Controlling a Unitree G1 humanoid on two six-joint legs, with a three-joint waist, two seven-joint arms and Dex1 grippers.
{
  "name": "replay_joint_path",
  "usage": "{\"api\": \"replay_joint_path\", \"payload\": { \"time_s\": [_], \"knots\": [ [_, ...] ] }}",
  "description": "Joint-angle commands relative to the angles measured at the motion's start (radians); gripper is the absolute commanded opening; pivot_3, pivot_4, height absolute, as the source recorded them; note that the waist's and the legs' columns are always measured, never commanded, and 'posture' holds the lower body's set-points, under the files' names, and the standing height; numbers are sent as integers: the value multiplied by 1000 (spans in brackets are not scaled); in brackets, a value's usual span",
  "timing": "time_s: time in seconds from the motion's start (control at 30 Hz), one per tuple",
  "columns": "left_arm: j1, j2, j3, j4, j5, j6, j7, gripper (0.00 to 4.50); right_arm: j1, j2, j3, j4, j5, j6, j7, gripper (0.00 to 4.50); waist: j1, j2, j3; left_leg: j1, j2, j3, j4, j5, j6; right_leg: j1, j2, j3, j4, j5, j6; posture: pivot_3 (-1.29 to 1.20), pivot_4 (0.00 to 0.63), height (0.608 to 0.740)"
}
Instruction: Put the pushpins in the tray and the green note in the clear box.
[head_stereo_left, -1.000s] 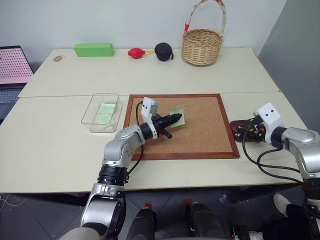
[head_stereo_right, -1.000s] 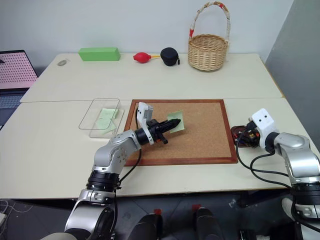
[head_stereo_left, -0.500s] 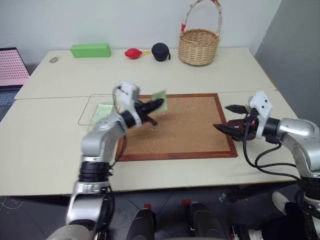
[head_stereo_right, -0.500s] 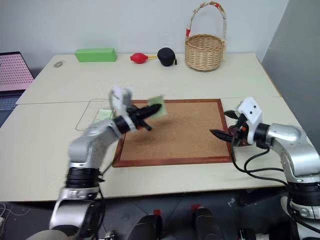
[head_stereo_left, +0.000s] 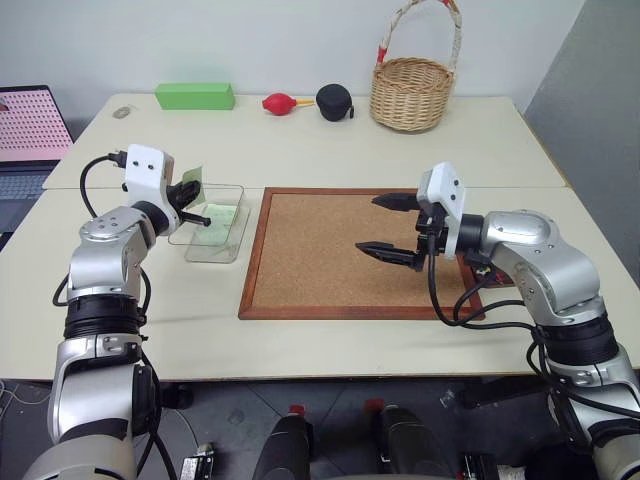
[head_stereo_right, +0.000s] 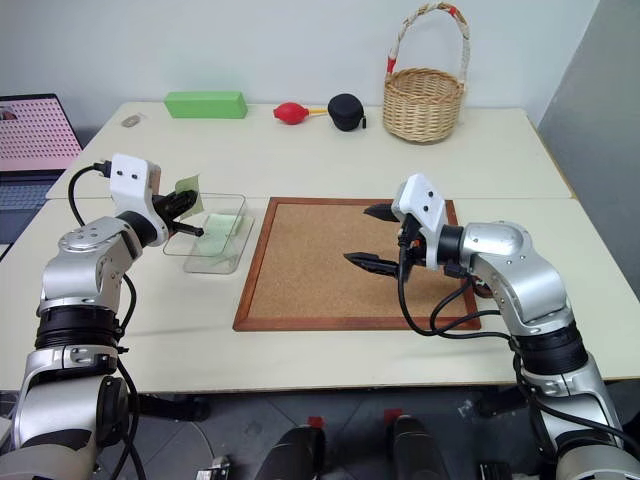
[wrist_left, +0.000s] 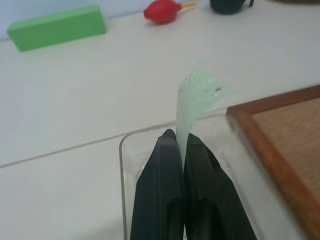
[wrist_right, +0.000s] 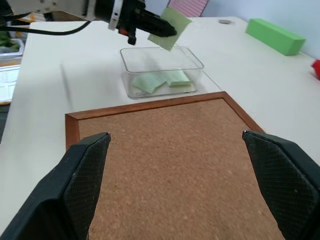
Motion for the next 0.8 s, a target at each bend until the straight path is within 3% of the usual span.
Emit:
{"api": "replay_joint_path", "payload": {
  "time_s": [0.03,0.57,0.8],
  "knots": [
    [-40,6,-21,18,35,-49,-3,537,-18,1,2,-24,2,-17,9,4500,-1,0,0,0,0,0,0,0,0,0,0,0,0,0,0,0,150,740],
    [3,3,-31,-119,36,25,-8,3527,9,-15,0,-43,10,-6,13,4500,-6,0,0,1,1,0,1,0,0,0,1,0,3,0,0,0,150,740],
    [51,3,-4,-260,-3,101,-20,3527,12,-15,-7,-41,8,-10,9,4500,-7,0,0,1,1,0,2,0,0,0,1,0,3,0,0,0,150,740]
  ]
}}
